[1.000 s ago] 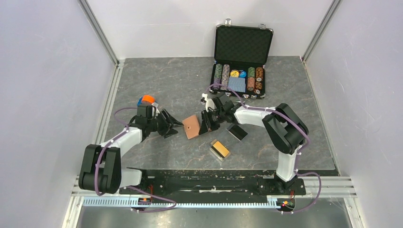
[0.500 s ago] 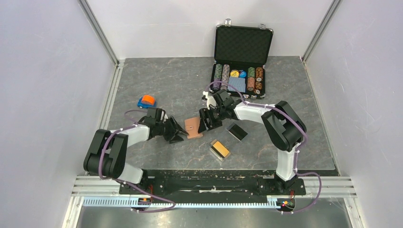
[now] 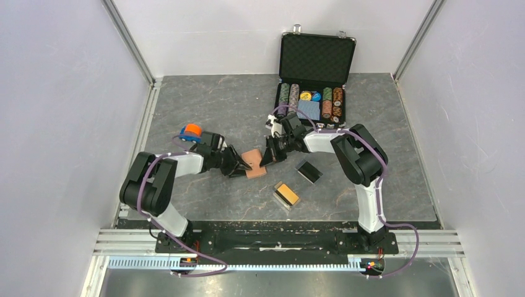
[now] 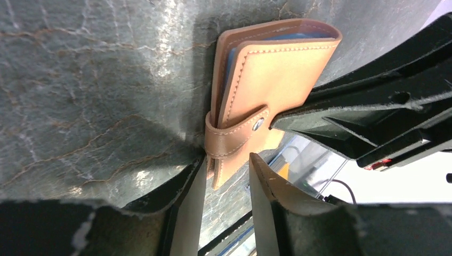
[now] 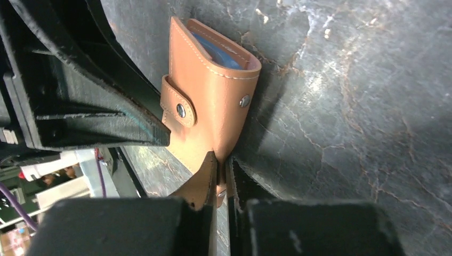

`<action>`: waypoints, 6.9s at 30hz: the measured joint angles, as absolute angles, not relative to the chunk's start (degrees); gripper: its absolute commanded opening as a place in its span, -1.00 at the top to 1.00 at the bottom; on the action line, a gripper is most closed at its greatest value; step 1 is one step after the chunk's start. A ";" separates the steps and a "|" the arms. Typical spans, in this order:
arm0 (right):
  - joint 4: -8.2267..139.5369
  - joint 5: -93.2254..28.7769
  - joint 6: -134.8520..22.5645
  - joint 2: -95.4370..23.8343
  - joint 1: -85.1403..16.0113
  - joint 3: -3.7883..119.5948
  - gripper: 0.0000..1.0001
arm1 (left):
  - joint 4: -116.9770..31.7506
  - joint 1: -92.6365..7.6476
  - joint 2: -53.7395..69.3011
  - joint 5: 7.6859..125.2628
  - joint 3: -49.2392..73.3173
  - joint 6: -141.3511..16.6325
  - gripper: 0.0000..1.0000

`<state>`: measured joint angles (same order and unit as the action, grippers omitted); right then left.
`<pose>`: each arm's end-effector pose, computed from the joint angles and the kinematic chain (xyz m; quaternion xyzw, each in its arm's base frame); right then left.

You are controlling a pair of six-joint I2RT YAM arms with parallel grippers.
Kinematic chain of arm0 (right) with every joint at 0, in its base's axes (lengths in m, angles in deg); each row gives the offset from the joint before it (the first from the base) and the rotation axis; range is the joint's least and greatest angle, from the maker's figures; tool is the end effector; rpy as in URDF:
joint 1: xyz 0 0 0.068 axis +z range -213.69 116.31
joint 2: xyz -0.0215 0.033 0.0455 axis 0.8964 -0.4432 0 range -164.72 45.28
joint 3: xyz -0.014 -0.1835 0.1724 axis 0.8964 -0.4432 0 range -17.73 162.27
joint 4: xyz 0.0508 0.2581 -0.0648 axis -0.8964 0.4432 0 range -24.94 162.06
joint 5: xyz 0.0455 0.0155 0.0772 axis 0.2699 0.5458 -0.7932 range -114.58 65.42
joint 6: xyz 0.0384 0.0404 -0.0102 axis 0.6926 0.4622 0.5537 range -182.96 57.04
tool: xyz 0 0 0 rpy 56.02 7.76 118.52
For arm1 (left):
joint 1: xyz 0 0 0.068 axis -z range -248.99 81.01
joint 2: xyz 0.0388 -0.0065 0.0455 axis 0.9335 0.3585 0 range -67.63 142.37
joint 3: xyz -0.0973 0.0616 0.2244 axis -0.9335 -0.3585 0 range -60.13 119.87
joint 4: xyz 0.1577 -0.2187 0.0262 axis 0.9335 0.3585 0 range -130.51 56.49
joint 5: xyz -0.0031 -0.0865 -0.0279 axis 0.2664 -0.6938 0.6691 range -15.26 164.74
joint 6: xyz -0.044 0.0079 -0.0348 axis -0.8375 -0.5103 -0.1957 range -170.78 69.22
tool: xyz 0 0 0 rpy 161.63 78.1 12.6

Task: Put the credit cards into the card holder
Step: Pick up the card holder from the center of the board, then open the card holder.

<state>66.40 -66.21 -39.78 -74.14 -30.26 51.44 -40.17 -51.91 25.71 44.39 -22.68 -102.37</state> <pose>0.3300 0.2494 0.0858 -0.1953 0.8687 0.4412 0.1116 0.2684 -0.1034 0.0883 -0.2013 0.9045 -0.3650 0.0903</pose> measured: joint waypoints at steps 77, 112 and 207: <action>90.84 -51.67 -43.04 -51.84 -28.10 49.84 1.00 | -6.38 -32.53 28.69 72.54 -0.97 -97.39 -0.07; 86.10 -60.40 -38.36 -46.73 -32.34 47.26 1.00 | -36.02 -40.77 16.12 55.49 -17.96 -101.30 0.16; 47.54 -94.36 -34.23 -32.80 -32.08 41.91 -0.69 | -33.85 -37.09 -2.59 14.84 -0.08 -64.39 0.96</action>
